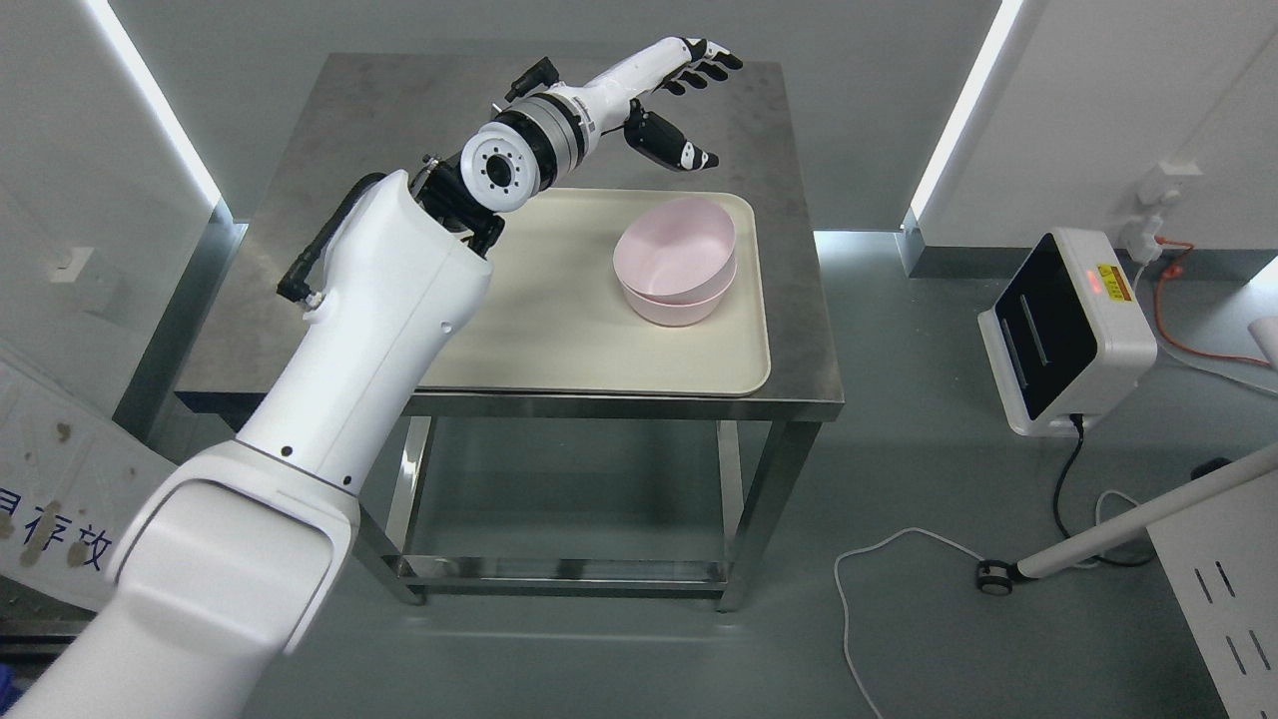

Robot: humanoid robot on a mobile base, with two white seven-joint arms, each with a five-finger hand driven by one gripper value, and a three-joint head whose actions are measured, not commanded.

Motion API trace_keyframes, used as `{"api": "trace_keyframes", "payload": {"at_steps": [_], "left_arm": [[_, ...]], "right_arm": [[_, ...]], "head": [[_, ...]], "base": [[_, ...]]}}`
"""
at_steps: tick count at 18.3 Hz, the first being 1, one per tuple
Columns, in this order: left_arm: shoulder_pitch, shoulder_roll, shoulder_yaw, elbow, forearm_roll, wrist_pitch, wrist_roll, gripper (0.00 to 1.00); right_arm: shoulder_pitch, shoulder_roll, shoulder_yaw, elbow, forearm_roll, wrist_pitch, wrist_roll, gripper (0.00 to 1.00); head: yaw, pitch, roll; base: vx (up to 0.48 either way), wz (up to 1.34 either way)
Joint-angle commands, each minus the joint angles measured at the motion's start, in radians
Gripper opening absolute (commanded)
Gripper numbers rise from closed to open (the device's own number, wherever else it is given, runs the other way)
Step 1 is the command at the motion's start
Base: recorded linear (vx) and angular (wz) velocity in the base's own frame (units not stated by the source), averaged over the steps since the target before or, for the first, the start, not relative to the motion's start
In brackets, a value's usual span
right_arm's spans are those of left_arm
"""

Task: Stack pink IKEA bowls on left shelf middle
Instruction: 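Reach the left hand down to the rim of the stacked bowls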

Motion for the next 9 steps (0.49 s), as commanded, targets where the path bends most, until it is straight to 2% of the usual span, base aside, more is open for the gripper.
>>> {"api": "trace_keyframes", "payload": {"at_steps": [1, 3, 6, 9], "left_arm": [[0.174, 0.015, 0.290, -0.408, 0.009, 0.073, -0.124, 0.80], [0.254, 0.015, 0.334, -0.475, 0.013, 0.074, -0.184, 0.81], [0.359, 0.015, 0.405, -0.545, 0.015, 0.074, -0.192, 0.83], [0.376, 0.015, 0.486, -0.565, 0.056, 0.074, -0.192, 0.84]], "right_arm": [[0.029, -0.017, -0.011, -0.034, 0.000, 0.001, 0.000, 1.00], [0.029, -0.017, -0.012, -0.034, 0.000, 0.001, 0.000, 1.00], [0.029, -0.017, -0.012, -0.034, 0.000, 0.001, 0.000, 1.00], [0.029, -0.017, -0.011, -0.034, 0.000, 0.001, 0.000, 1.00]], "head": [[0.0000, 0.000, 0.000], [0.0000, 0.000, 0.000], [0.0000, 0.000, 0.000], [0.0000, 0.000, 0.000]], "base": [[0.000, 0.00], [0.000, 0.00], [0.000, 0.00], [0.000, 0.00]]}}
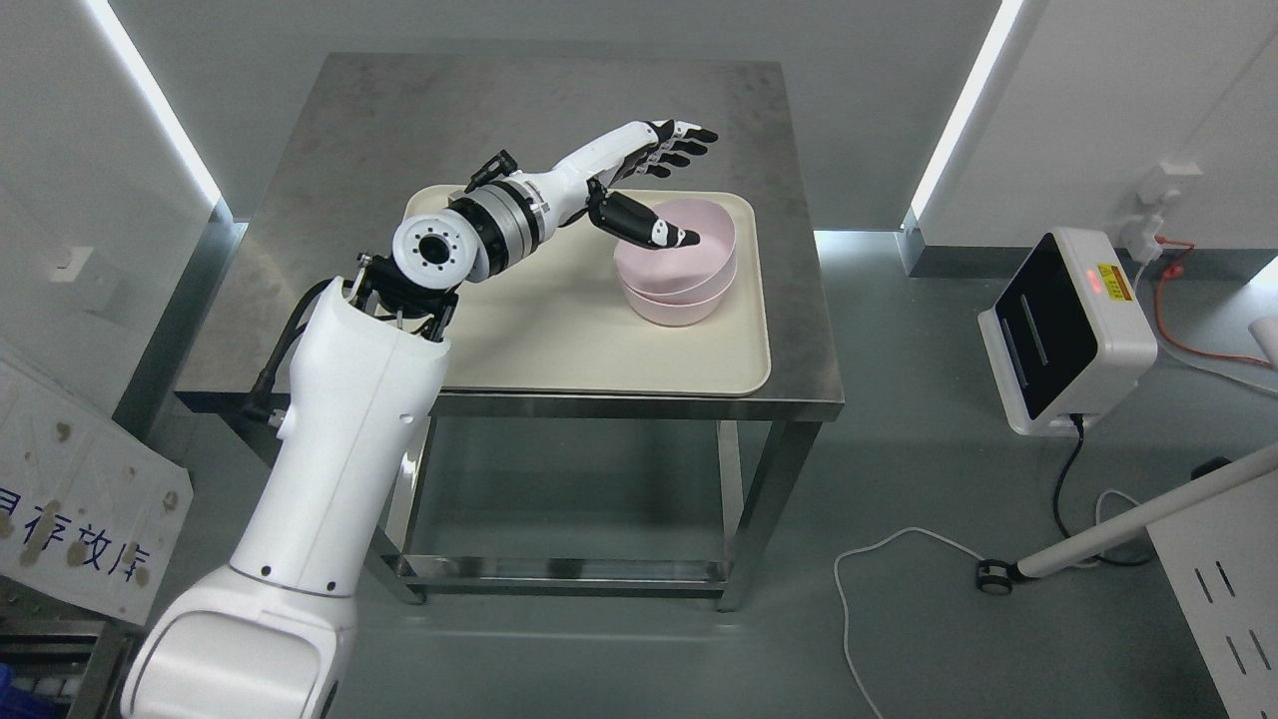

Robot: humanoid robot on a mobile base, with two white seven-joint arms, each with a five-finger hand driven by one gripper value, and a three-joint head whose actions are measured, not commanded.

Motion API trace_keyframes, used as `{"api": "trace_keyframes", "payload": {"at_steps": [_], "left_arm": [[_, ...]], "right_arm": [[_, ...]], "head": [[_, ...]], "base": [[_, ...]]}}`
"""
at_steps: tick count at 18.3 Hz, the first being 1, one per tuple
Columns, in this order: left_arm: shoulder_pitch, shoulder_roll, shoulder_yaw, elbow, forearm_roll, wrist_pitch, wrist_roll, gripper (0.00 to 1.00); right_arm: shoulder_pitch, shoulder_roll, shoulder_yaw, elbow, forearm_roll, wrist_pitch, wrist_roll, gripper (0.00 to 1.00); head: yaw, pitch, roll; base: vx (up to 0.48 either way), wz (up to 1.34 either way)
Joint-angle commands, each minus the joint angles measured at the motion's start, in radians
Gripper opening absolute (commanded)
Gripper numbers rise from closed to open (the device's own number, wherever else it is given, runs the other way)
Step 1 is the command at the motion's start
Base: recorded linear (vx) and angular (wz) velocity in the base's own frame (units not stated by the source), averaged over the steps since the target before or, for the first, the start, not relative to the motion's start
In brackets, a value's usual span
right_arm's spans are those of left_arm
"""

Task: Stack pink IKEA bowls on left shelf middle
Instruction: 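Reach the left hand down to the rim of the stacked bowls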

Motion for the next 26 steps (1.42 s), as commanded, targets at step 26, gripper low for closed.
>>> {"api": "trace_keyframes", "payload": {"at_steps": [26], "left_arm": [[0.189, 0.016, -0.179, -0.287, -0.459, -0.102, 0.005, 0.84]], "right_arm": [[0.029, -0.017, -0.011, -0.034, 0.000, -0.001, 0.000, 1.00]], "head": [[0.0000, 0.000, 0.000]], "base": [[0.000, 0.00]]}}
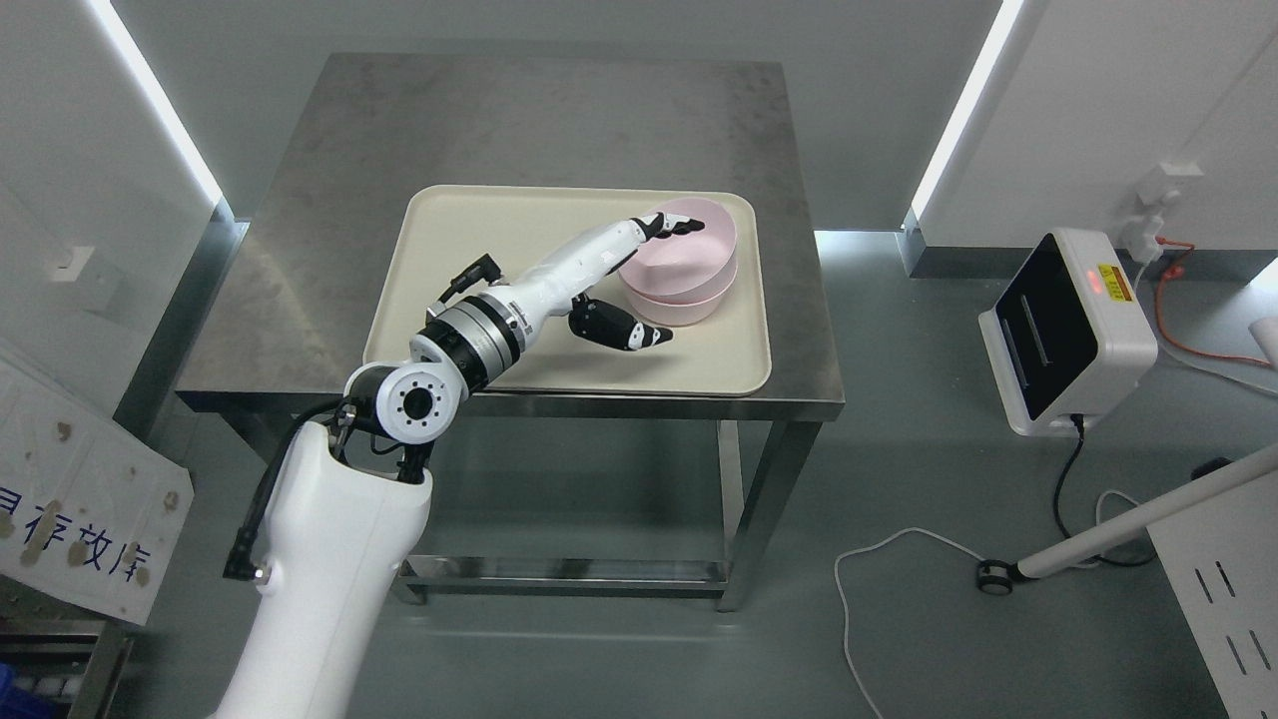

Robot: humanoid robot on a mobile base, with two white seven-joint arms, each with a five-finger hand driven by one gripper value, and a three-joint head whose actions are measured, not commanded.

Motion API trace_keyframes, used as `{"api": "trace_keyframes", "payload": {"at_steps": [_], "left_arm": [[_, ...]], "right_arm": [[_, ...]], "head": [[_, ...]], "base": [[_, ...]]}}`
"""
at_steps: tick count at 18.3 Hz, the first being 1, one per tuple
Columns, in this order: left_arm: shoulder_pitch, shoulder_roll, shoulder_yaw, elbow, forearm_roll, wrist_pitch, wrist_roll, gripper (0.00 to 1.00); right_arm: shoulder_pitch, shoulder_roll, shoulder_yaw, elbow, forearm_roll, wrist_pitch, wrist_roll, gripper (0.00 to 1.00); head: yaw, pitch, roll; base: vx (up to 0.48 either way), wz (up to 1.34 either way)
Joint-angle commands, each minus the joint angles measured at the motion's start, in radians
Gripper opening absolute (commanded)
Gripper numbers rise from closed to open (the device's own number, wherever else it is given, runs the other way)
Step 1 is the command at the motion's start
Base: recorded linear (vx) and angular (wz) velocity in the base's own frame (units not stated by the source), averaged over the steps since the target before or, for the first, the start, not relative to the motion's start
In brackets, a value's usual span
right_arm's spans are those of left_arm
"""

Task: Stack pink IKEA bowls on left shelf middle
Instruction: 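Reach the left hand down to the rim of the stacked bowls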

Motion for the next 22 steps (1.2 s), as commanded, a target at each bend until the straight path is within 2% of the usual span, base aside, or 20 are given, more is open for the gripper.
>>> {"api": "trace_keyframes", "payload": {"at_steps": [1, 17, 22], "left_arm": [[-0.091, 0.007, -0.170, 0.040, -0.137, 0.053, -0.003, 0.84], [-0.101, 0.011, -0.180, 0.153, -0.176, 0.064, -0.006, 0.83], [-0.142, 0.014, -0.088, 0.173, -0.174, 0.064, -0.008, 0.84]], "right_arm": [[0.029, -0.017, -0.011, -0.034, 0.000, 0.001, 0.000, 1.00], [0.029, -0.017, -0.011, -0.034, 0.000, -0.001, 0.000, 1.00], [0.029, -0.017, -0.012, -0.034, 0.000, 0.001, 0.000, 1.00]], "head": [[0.0000, 0.000, 0.000], [0.0000, 0.000, 0.000], [0.0000, 0.000, 0.000]], "base": [[0.000, 0.00], [0.000, 0.00], [0.000, 0.00]]}}
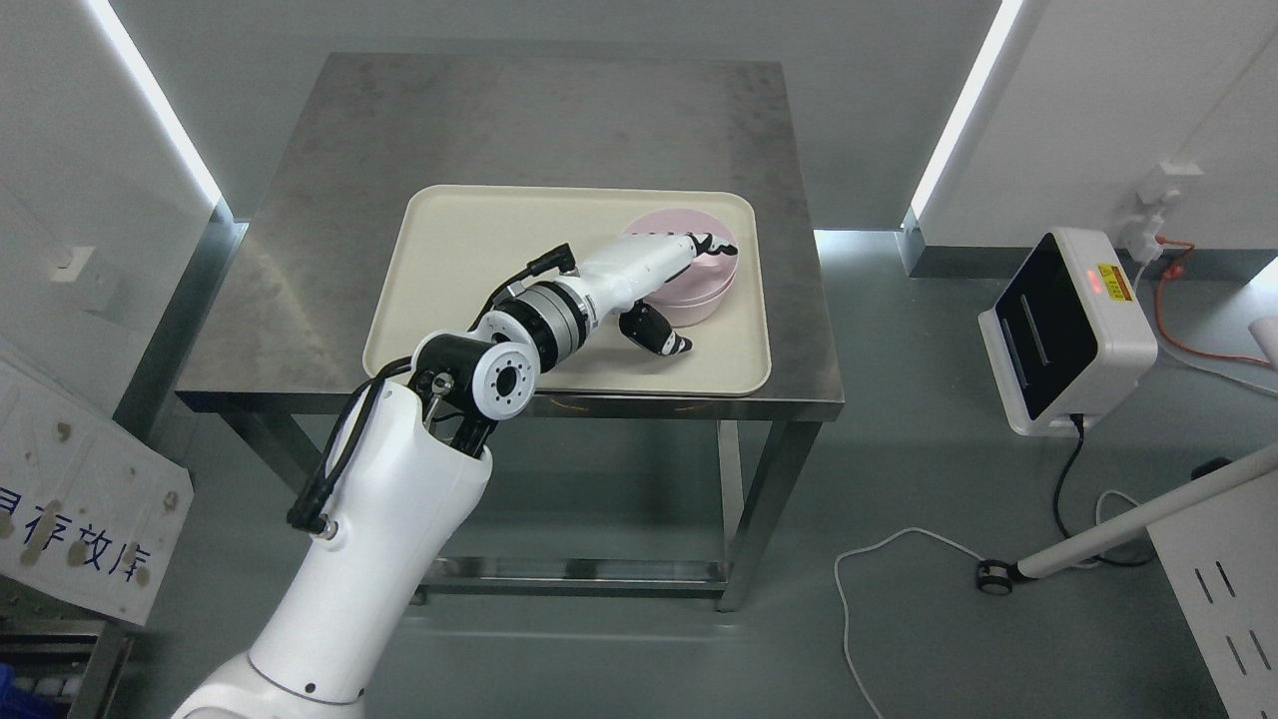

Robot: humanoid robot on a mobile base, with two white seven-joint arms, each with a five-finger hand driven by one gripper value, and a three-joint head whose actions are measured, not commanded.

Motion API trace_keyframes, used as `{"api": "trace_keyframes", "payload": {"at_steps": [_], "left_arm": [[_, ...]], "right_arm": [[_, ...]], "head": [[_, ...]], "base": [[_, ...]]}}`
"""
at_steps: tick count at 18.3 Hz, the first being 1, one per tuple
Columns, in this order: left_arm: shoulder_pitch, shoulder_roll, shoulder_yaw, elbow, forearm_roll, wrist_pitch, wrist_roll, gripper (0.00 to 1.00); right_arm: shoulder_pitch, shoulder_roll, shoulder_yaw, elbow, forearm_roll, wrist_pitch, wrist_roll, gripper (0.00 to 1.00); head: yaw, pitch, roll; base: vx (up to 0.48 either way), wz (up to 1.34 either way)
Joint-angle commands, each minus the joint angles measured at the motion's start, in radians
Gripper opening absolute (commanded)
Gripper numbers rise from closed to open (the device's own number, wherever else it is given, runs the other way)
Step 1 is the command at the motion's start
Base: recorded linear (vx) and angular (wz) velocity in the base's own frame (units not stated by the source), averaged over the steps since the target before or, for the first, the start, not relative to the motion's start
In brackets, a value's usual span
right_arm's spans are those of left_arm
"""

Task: Stack pink IKEA bowls on left shelf middle
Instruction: 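Reach the left hand down to the rim of the stacked bowls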

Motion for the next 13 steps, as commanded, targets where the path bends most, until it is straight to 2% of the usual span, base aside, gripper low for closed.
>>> {"api": "trace_keyframes", "payload": {"at_steps": [1, 6, 13], "left_arm": [[-0.035, 0.026, 0.069, 0.057, -0.005, -0.004, -0.002, 0.84], [-0.023, 0.103, 0.046, 0.057, -0.002, -0.008, -0.003, 0.83], [-0.047, 0.091, -0.036, 0.070, -0.007, -0.008, -0.003, 0.80]], "right_arm": [[0.029, -0.017, -0.012, -0.034, 0.000, 0.005, 0.000, 1.00], [0.029, -0.017, -0.011, -0.034, 0.000, 0.005, 0.000, 1.00], [0.029, -0.017, -0.011, -0.034, 0.000, 0.005, 0.000, 1.00]], "head": [[0.0000, 0.000, 0.000], [0.0000, 0.000, 0.000], [0.0000, 0.000, 0.000]], "base": [[0.000, 0.00], [0.000, 0.00], [0.000, 0.00]]}}
